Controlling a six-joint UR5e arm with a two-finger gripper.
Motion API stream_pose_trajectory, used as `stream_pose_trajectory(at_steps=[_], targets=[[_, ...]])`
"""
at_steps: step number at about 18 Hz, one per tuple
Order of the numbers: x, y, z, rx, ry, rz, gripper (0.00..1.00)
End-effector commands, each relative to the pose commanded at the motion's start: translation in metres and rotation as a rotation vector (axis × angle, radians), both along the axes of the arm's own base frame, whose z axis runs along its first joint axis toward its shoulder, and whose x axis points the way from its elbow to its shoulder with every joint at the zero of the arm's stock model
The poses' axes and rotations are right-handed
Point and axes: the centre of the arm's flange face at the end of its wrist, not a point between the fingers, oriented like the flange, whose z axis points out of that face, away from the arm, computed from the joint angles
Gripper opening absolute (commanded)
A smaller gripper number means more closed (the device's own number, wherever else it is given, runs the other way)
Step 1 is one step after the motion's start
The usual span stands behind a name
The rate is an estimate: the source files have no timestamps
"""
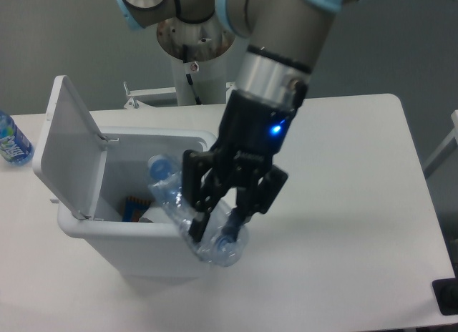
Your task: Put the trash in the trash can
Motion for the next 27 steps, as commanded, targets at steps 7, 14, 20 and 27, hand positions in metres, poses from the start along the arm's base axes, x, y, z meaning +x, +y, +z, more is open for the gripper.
stream_pose_trajectory(at_steps=[7, 14, 20, 27], targets=[[0.013, 0.003, -0.022, -0.031, 0.031, -0.058, 0.72], [0.014, 0.003, -0.018, -0.026, 0.04, -0.061, 0.99], [-0.009, -0.012, -0.017, -0.025, 0.065, -0.043, 0.99], [-0.071, -0.059, -0.022, -0.038, 0.108, 0.022, 1.0]])
